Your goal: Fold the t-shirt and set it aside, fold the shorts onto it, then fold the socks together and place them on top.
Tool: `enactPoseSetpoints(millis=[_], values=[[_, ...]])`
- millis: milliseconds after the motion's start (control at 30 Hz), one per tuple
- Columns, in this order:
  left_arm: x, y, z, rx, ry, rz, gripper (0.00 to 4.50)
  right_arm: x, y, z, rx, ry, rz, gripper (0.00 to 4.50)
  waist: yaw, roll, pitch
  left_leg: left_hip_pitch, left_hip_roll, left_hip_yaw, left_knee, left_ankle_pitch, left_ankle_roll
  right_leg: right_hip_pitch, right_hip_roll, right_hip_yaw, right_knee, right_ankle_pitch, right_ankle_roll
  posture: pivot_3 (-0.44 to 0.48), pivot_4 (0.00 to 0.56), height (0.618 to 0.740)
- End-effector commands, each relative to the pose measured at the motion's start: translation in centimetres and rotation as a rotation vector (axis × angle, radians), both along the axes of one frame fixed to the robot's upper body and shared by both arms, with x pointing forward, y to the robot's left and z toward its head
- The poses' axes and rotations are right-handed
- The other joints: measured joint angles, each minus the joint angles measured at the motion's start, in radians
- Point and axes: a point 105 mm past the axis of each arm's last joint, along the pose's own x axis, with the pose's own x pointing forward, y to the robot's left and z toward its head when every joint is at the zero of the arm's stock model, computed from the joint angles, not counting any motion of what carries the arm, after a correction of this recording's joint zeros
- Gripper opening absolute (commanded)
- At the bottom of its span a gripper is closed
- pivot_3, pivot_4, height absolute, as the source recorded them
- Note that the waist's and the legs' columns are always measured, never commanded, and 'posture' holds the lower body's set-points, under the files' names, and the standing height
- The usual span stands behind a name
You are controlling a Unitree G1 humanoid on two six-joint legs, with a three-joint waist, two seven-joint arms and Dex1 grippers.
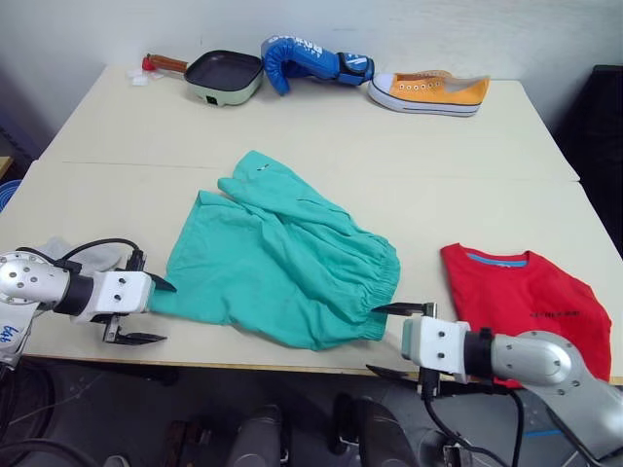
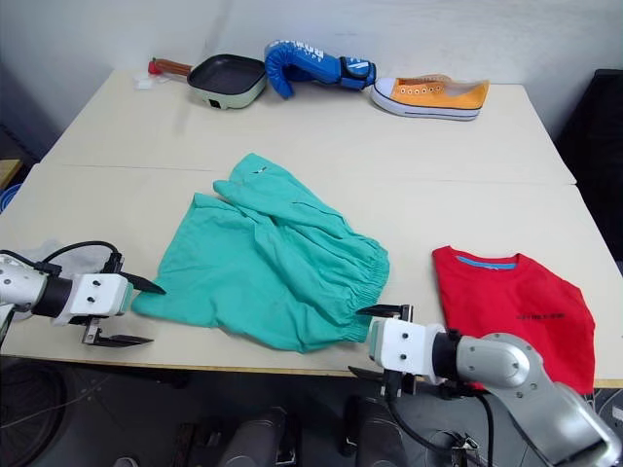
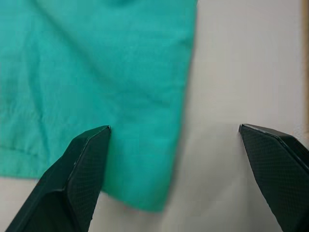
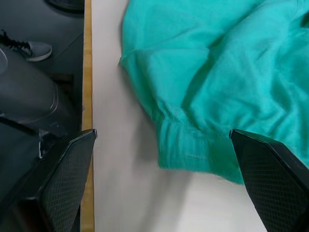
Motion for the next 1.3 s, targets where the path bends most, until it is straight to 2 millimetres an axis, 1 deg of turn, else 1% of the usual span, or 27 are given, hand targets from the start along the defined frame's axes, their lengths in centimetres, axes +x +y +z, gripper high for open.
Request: enactPoseSetpoints(millis=[33, 167, 200, 267, 300, 433, 467, 500, 567, 633, 667, 733, 767, 833, 867, 967, 1033, 1100, 1133, 1167, 1200, 1233, 1267, 1300], values=[[1.4, 0.7, 0.1, 0.031, -0.082, 0.016, 4.47, 1.0, 0.4, 0.3, -0.009, -0.104, 0.009, 4.50, 0.000, 0.000, 0.000, 0.000, 0.000, 0.000, 0.001, 0.000, 0.000, 0.000, 0.000, 0.000, 0.001, 0.000, 0.000, 0.000, 0.150, 0.740], [2.2, 0.7, -0.5, 0.018, -0.085, 0.023, 4.47, 1.7, 0.6, 0.0, -0.018, -0.145, 0.013, 4.50, 0.000, 0.003, -0.002, 0.003, 0.000, 0.001, 0.001, 0.000, 0.001, 0.002, -0.001, 0.001, 0.003, 0.000, 0.000, 0.000, 0.150, 0.740], [2.4, 0.7, -0.7, 0.016, -0.083, 0.020, 4.29, 1.8, 0.7, -0.3, -0.021, -0.151, 0.015, 4.50, 0.000, 0.004, -0.002, 0.003, 0.000, 0.001, 0.001, 0.000, 0.001, 0.002, -0.001, 0.001, 0.003, 0.000, 0.000, 0.000, 0.150, 0.740], [2.6, 0.6, -1.2, 0.026, -0.077, 0.007, 3.87, 2.2, 0.8, -0.6, -0.027, -0.167, 0.019, 4.10, -0.001, 0.005, -0.003, 0.004, 0.000, 0.001, 0.001, 0.001, 0.000, 0.002, -0.001, 0.001, 0.004, 0.000, 0.000, 0.000, 0.150, 0.740], [2.7, 0.6, -1.4, 0.032, -0.076, 0.000, 3.55, 2.5, 0.8, -0.8, -0.033, -0.179, 0.015, 3.87, 0.000, 0.006, -0.004, 0.005, 0.000, 0.002, 0.001, 0.001, 0.000, 0.002, -0.001, 0.001, 0.004, 0.000, 0.000, 0.000, 0.150, 0.740], [3.4, -0.1, -1.7, 0.012, -0.077, -0.013, 2.28, 2.9, 0.6, -1.5, -0.060, -0.208, 0.021, 2.48, 0.002, 0.010, -0.006, 0.008, 0.000, 0.003, 0.001, 0.001, 0.001, 0.005, -0.001, 0.003, 0.004, 0.000, 0.000, 0.000, 0.150, 0.740], [3.5, -0.4, -1.8, 0.007, -0.075, -0.018, 1.97, 2.9, 0.5, -1.4, -0.053, -0.210, 0.020, 2.14, 0.003, 0.010, -0.006, 0.008, -0.001, 0.003, 0.001, 0.001, 0.001, 0.005, -0.001, 0.003, 0.005, 0.000, 0.000, 0.000, 0.150, 0.740], [3.6, -0.5, -1.9, 0.004, -0.073, -0.023, 1.61, 2.9, 0.4, -1.2, -0.045, -0.212, 0.017, 1.70, 0.002, 0.010, -0.006, 0.009, -0.001, 0.004, 0.001, 0.001, 0.001, 0.005, -0.001, 0.003, 0.005, 0.000, 0.000, 0.000, 0.150, 0.740], [3.5, -0.7, -2.2, -0.006, -0.045, -0.029, 0.96, 2.8, 0.2, -0.4, -0.004, -0.214, 0.011, 1.01, 0.003, 0.010, -0.006, 0.009, -0.001, 0.004, 0.001, 0.001, 0.001, 0.005, -0.001, 0.003, 0.005, 0.000, 0.000, 0.000, 0.150, 0.740], [3.0, -0.7, -2.5, -0.018, 0.003, -0.030, 0.31, 2.6, -0.3, 0.6, 0.056, -0.175, -0.005, 0.28, 0.002, 0.010, -0.006, 0.009, -0.001, 0.004, 0.001, 0.001, 0.001, 0.005, -0.001, 0.003, 0.005, 0.000, 0.000, 0.000, 0.150, 0.740], [2.6, -0.6, -2.5, -0.024, 0.037, -0.027, 0.03, 2.5, -0.6, 1.2, 0.088, -0.147, -0.013, 0.00, 0.002, 0.010, -0.006, 0.009, -0.001, 0.004, 0.001, 0.001, 0.001, 0.005, -0.001, 0.003, 0.005, 0.000, 0.000, 0.000, 0.150, 0.740], [1.4, -0.3, -2.5, -0.050, 0.143, -0.012, 0.03, 2.0, -0.9, 2.3, 0.155, -0.094, -0.029, 0.00, -0.002, 0.010, -0.006, 0.009, -0.001, 0.004, 0.001, 0.001, 0.001, 0.005, -0.001, 0.003, 0.005, 0.000, 0.000, 0.000, 0.150, 0.740], [0.5, -0.2, -2.4, -0.065, 0.220, -0.004, 0.03, 1.7, -1.0, 2.9, 0.196, -0.052, -0.037, 0.00, -0.004, 0.010, -0.006, 0.009, 0.000, 0.004, 0.001, 0.000, 0.001, 0.005, -0.001, 0.003, 0.005, 0.000, 0.000, 0.000, 0.150, 0.740], [-1.3, 0.0, -1.8, -0.085, 0.363, 0.006, 0.03, 0.6, -1.1, 3.8, 0.273, 0.048, -0.038, 0.00, -0.014, 0.010, -0.006, 0.009, 0.000, 0.004, 0.000, 0.000, 0.002, 0.005, -0.001, 0.003, 0.004, 0.000, 0.000, 0.000, 0.150, 0.740], [-1.9, 0.0, -1.5, -0.091, 0.408, 0.012, 0.03, 0.0, -1.1, 4.1, 0.300, 0.099, -0.036, 0.00, -0.019, 0.010, -0.006, 0.009, 0.000, 0.004, 0.000, 0.000, 0.002, 0.005, 0.000, 0.003, 0.004, 0.000, 0.000, 0.000, 0.150, 0.740], [-2.9, 0.0, -0.5, -0.097, 0.498, 0.043, 0.03, -2.1, -0.9, 4.4, 0.352, 0.269, -0.008, 0.00, -0.025, 0.010, -0.006, 0.008, 0.001, 0.003, -0.002, -0.001, 0.002, 0.005, 0.000, 0.003, 0.004, 0.000, 0.000, 0.000, 0.150, 0.740], [-2.4, -0.7, 0.5, -0.126, 0.507, 0.049, 0.03, -2.6, -1.1, 4.5, 0.371, 0.327, -0.008, 0.00, -0.025, 0.009, -0.006, 0.008, 0.001, 0.003, -0.002, -0.001, 0.002, 0.005, 0.000, 0.003, 0.002, 0.000, 0.000, 0.000, 0.150, 0.740], [-1.0, -1.6, 1.2, -0.164, 0.471, 0.038, 0.03, -1.5, -1.5, 4.5, 0.380, 0.310, -0.055, 0.00, -0.017, 0.009, -0.006, 0.008, 0.001, 0.002, -0.001, -0.002, 0.003, 0.005, -0.001, 0.003, 0.002, 0.000, 0.000, 0.000, 0.150, 0.740], [0.9, -2.4, 1.7, -0.197, 0.402, 0.035, 0.03, 0.3, -2.0, 4.8, 0.386, 0.259, -0.113, 0.00, -0.010, 0.009, -0.006, 0.008, 0.000, 0.002, 0.000, -0.002, 0.004, 0.005, -0.001, 0.003, 0.003, 0.000, 0.000, 0.000, 0.150, 0.740], [2.3, -3.1, 2.1, -0.219, 0.355, 0.032, 0.03, 1.7, -2.3, 5.0, 0.392, 0.225, -0.154, 0.00, -0.004, 0.008, -0.006, 0.009, 0.000, 0.003, 0.000, -0.003, 0.004, 0.006, -0.001, 0.004, 0.003, 0.000, 0.000, 0.000, 0.150, 0.740], [6.1, -4.3, 3.8, -0.225, 0.125, 0.028, 0.03, 4.7, -3.1, 6.5, 0.405, 0.111, -0.230, 0.00, 0.000, 0.008, -0.006, 0.008, -0.001, 0.003, 0.002, -0.003, 0.004, 0.006, -0.002, 0.004, 0.003, 0.001, 0.001, 0.000, 0.150, 0.740], [8.4, -5.4, 5.3, -0.231, -0.033, 0.017, 0.03, 6.6, -3.6, 7.8, 0.417, 0.034, -0.279, 0.00, 0.003, 0.005, -0.005, 0.008, -0.001, 0.003, 0.002, -0.002, 0.006, 0.006, -0.002, 0.004, 0.002, 0.002, 0.001, 0.000, 0.150, 0.740], [10.9, -6.6, 7.9, -0.279, -0.212, 0.030, 0.03, 8.3, -4.2, 9.5, 0.414, -0.071, -0.311, 0.00, 0.005, 0.004, -0.005, 0.007, -0.002, 0.003, 0.003, -0.001, 0.007, 0.006, -0.003, 0.004, 0.003, 0.004, 0.002, 0.000, 0.150, 0.740], [13.6, -7.9, 13.5, -0.412, -0.489, 0.097, 0.03, 10.4, -5.2, 13.1, 0.413, -0.267, -0.356, 0.00, 0.006, 0.001, -0.003, 0.000, -0.003, 0.003, 0.004, 0.002, 0.008, 0.000, -0.004, 0.004, 0.002, 0.007, 0.001, 0.000, 0.150, 0.740]])
